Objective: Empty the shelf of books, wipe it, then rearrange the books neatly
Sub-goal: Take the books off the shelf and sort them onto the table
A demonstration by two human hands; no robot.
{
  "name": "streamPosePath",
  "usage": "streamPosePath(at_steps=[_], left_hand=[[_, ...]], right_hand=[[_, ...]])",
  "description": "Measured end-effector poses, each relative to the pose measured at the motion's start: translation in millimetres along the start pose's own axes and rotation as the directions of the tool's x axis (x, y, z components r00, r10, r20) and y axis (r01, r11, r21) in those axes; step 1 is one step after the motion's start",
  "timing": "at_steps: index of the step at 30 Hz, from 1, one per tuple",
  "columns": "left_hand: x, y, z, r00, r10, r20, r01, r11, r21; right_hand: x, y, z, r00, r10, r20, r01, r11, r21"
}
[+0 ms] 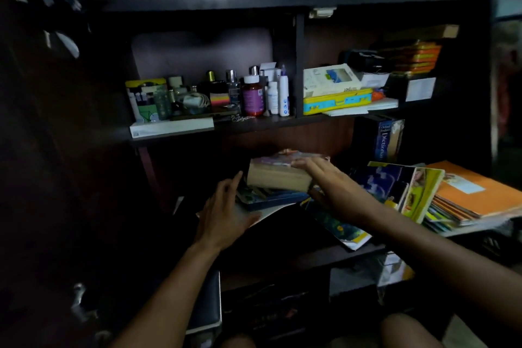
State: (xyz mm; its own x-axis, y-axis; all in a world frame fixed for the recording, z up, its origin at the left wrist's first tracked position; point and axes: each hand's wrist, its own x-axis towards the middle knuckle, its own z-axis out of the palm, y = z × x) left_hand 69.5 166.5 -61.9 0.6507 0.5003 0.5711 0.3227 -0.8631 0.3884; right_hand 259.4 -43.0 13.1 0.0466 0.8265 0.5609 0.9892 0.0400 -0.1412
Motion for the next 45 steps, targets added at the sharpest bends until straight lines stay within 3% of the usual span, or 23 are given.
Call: streamPosePath(at_steps=[3,7,9,12,15,17,20,25,27,32,34,37,38,45], left_hand=[[7.4,63.8,-9.0,0.976,0.218,-0.019,-0.216,0.949,-0.228],[-2.7,142.8,1.5,0.955,0.296,-0.036,-0.278,0.839,-0.468],[-16.2,178.1,11.6,0.963,0.267,0.041,-0.193,0.786,-0.587],[-41.2,256.9,36.6,0.961,0.236,0.144,-0.021,0.581,-0.814],[-66.2,332.2,55.2,0.954,0.177,0.241,0.159,0.384,-0.909],[-78.9,375.0,64.1,0.910,0.150,0.387,0.336,0.284,-0.898],[-83.3,419.3,79.7,0.769,0.187,0.611,0.588,0.167,-0.791],[-107.8,478.0,107.7,0.590,0.487,0.644,0.539,0.357,-0.763],[-119.5,501.9,115.7,0.553,0.515,0.655,0.556,0.356,-0.751],[-140.8,567.4,129.1,0.560,0.514,0.649,0.565,0.335,-0.754],[-144.3,590.5,131.9,0.497,0.532,0.686,0.623,0.331,-0.709],[-150.8,625.2,140.5,0.334,0.637,0.694,0.561,0.458,-0.690],[-150.9,631.1,142.2,0.314,0.647,0.695,0.512,0.501,-0.698],[-168.7,685.4,170.6,0.359,0.672,0.648,0.429,0.499,-0.753]], right_hand=[[-54.4,-13.7,-29.9,0.999,0.032,-0.022,-0.030,0.996,0.080],[-125.7,-23.2,-76.4,0.986,0.140,-0.092,-0.119,0.972,0.202],[-159.9,-24.8,-100.9,0.951,0.240,-0.193,-0.173,0.934,0.312],[-216.3,-21.7,-143.8,0.803,0.481,-0.353,-0.253,0.810,0.529],[-260.9,-22.5,-165.0,0.727,0.641,-0.244,-0.343,0.648,0.681],[-290.3,-22.1,-165.9,0.651,0.742,-0.160,-0.425,0.531,0.733],[-324.6,-17.9,-173.0,0.478,0.857,-0.192,-0.428,0.418,0.801],[-384.0,-17.9,-224.5,0.203,0.965,-0.166,-0.268,0.218,0.938],[-408.8,-17.3,-245.5,0.163,0.978,-0.129,-0.247,0.167,0.955],[-470.3,-36.8,-275.4,0.134,0.990,-0.041,-0.415,0.094,0.905],[-487.4,-52.6,-281.9,0.098,0.995,-0.016,-0.400,0.054,0.915],[-517.9,-63.4,-303.0,-0.049,0.983,-0.179,-0.398,0.145,0.906],[-524.7,-62.5,-310.3,-0.084,0.970,-0.230,-0.423,0.174,0.889],[-572.1,-35.3,-357.9,-0.199,0.916,-0.348,-0.478,0.219,0.851]])
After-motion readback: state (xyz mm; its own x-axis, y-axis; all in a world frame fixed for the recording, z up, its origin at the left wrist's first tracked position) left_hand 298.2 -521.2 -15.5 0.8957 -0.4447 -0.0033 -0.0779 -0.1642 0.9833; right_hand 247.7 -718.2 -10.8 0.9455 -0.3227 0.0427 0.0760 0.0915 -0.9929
